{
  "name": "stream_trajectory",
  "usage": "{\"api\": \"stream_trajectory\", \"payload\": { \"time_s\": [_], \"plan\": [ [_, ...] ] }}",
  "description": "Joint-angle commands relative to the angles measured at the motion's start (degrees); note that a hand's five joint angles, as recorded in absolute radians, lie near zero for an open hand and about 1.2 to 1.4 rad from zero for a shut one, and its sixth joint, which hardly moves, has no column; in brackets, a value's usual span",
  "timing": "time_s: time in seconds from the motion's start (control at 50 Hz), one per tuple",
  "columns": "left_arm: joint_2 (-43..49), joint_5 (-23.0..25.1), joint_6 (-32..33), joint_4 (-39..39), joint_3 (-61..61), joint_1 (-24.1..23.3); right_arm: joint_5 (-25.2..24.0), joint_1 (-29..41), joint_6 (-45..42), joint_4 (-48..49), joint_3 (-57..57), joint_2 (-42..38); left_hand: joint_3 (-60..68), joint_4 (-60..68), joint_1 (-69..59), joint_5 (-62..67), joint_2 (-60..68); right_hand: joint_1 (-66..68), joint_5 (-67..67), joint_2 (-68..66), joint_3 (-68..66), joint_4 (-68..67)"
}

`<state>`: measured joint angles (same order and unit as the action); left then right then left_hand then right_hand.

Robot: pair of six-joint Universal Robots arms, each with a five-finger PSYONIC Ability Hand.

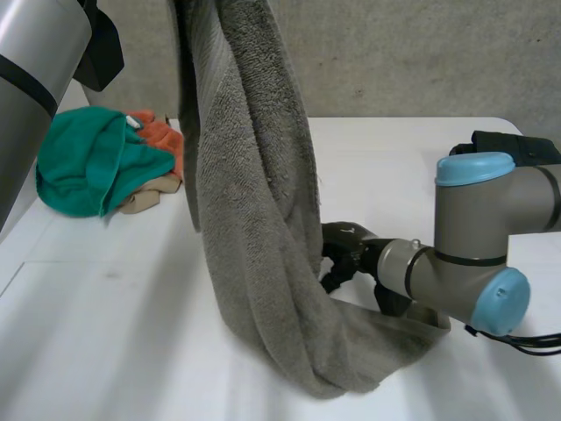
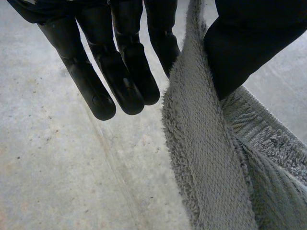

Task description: Fold the laundry.

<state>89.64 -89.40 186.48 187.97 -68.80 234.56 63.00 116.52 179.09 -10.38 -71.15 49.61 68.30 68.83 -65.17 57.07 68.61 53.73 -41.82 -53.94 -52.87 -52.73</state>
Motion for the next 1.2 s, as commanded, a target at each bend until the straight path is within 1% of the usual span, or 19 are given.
{"api": "stream_trajectory", "payload": {
  "time_s": [0.02, 0.12, 0.14, 0.16, 0.24, 0.28, 0.4, 0.5, 0.56, 0.66, 0.68, 0.76, 0.88, 0.9, 0.92, 0.96, 0.98, 1.06, 1.2],
  "plan": [
    [0.0, 0.02, -0.15, 0.64, -1.86, 2.48, -2.89, 0.02, 5.82, 3.25, 4.69, 0.48, 11.69, 11.17, -14.83, 12.93, 11.39, 26.27, -28.18, -26.06, -27.13, -27.27],
    [1.32, 0.02, -0.42, 2.74, -0.64, 8.36, 1.5, -3.13, 6.09, 5.36, 11.37, 4.78, 11.69, 11.17, -14.83, 12.93, 11.39, 26.27, -28.18, -26.06, -27.13, -27.27],
    [1.67, -0.07, -0.59, 3.45, -0.29, 9.24, 2.9, -4.36, 5.66, 5.8, 12.43, 5.92, 11.69, 11.17, -14.83, 12.93, 11.39, 26.27, -28.18, -26.06, -27.13, -27.27],
    [2.2, -0.07, -0.77, 4.15, 0.24, 10.04, 5.7, -6.55, 4.78, 7.11, 14.44, 8.46, 11.69, 11.17, -14.83, 12.93, 11.39, 26.27, -28.18, -26.06, -27.13, -27.27],
    [4.75, -0.16, -2.79, 6.61, 3.49, 11.54, 10.73, -9.12, 3.72, 12.47, 16.65, 14.44, 11.69, 11.17, -14.83, 12.93, 11.39, 26.27, -28.18, -26.06, -27.13, -27.27],
    [5.63, -0.24, -4.02, 7.32, 5.16, 12.06, 13.54, -9.82, 3.54, 18.27, 16.4, 20.23, 11.69, 11.17, -14.83, 12.93, 11.39, 26.27, -28.18, -26.06, -27.13, -27.27],
    [7.65, -0.16, -5.95, 8.81, 4.91, 13.03, 13.55, -10.0, 3.1, 20.66, 11.49, 26.31, 11.69, 11.17, -14.83, 12.93, 11.39, 26.27, -28.18, -26.06, -27.13, -27.27],
    [10.55, -0.16, -6.31, 8.9, -0.8, 13.91, 13.2, -10.0, 1.52, 20.05, 4.72, 28.25, 11.69, 11.17, -14.83, 12.93, 11.39, 26.27, -28.18, -26.06, -27.13, -27.27],
    [11.69, -0.16, -6.31, 8.81, -5.79, 14.79, 12.85, -10.0, -1.81, 18.03, -1.34, 28.78, 11.69, 11.17, -14.83, 12.93, 11.39, 26.27, -28.18, -26.06, -27.13, -27.27],
    [12.66, 0.19, -5.69, 9.34, -16.17, 16.02, 12.67, -10.0, -10.33, 15.83, -12.42, 27.73, 11.69, 11.17, -14.83, 12.93, 11.39, 26.27, -28.18, -26.06, -27.13, -27.27],
    [12.92, 0.19, -5.6, 9.6, -17.76, 16.02, 12.67, -10.09, -13.74, 15.56, -16.18, 26.95, 11.69, 11.17, -14.83, 12.93, 11.39, 26.27, -28.18, -26.06, -27.13, -27.27],
    [14.5, 0.19, -5.43, 11.18, -24.79, 15.93, 12.76, -9.3, -20.87, 16.53, -23.05, 23.44, 11.69, 11.17, -14.83, 12.93, 11.39, 26.27, -28.18, -26.06, -27.13, -27.27],
    [15.21, 0.72, -4.81, 13.65, -30.25, 15.32, 12.93, -9.73, -23.35, 18.28, -23.6, 18.77, 11.69, 11.17, -14.83, 12.93, 11.39, 26.27, -28.18, -26.06, -27.13, -27.27],
    [15.12, 0.72, -4.55, 13.74, -30.43, 15.23, 12.93, -10.0, -23.35, 18.46, -23.42, 18.68, 11.69, 11.17, -14.83, 12.93, 11.39, 24.99, -26.9, -24.79, -25.86, -26.0],
    [15.12, 0.72, -4.29, 13.74, -30.43, 15.14, 13.02, -10.26, -23.09, 18.72, -22.81, 18.5, 11.69, 11.17, -14.83, 12.93, 11.39, 9.49, -11.4, -9.29, -10.36, -10.5],
    [14.86, 0.72, -3.5, 13.74, -30.43, 15.05, 13.28, -10.7, -22.48, 18.73, -22.11, 18.41, 11.69, 11.17, -14.83, 12.93, 11.39, -11.59, 9.67, 11.79, 10.72, 10.58],
    [14.6, 0.72, -3.32, 13.82, -30.34, 15.05, 13.63, -11.57, -21.69, 18.47, -21.41, 18.41, 11.69, 11.17, -14.83, 12.93, 11.39, -18.68, 16.77, 18.88, 17.82, 17.68],
    [14.07, 0.81, -3.05, 13.74, -29.64, 14.88, 13.99, -14.56, -18.18, 17.33, -20.79, 18.68, 11.69, 11.17, -14.83, 12.93, 11.39, -26.12, 24.21, 26.32, 25.26, 25.12],
    [13.36, 0.81, -3.05, 13.74, -27.35, 14.79, 13.64, -18.25, -11.85, 8.89, -19.99, 18.68, 11.69, 11.17, -14.83, 12.93, 11.39, -27.5, 25.59, 27.7, 26.64, 26.5]
  ]
}}
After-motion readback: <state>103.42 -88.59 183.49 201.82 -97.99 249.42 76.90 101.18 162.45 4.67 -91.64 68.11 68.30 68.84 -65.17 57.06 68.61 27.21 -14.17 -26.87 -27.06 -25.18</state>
